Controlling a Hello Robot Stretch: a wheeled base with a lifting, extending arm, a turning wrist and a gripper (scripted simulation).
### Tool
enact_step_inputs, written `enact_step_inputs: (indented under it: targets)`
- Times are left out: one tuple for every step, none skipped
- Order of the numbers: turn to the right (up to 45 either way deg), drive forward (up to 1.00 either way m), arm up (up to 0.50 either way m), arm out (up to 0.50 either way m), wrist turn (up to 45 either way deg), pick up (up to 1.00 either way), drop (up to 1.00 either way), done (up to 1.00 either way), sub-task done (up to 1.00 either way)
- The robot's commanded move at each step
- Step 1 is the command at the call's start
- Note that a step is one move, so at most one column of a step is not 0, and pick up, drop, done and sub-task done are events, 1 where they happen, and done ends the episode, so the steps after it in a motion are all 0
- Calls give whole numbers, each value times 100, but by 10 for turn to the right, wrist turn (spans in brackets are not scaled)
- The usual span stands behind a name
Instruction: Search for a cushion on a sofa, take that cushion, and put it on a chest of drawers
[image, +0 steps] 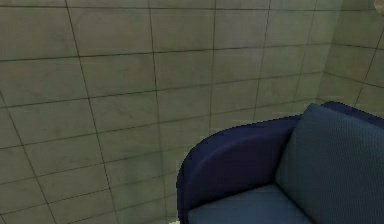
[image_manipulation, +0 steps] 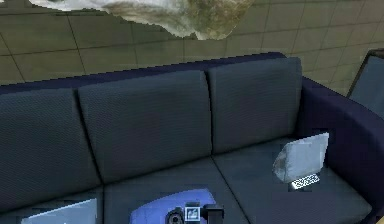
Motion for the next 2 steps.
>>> enact_step_inputs:
  targets:
    - [0,0,0,0,450,0,0,0,0]
    - [0,0,0,0,30,0,0,0,0]
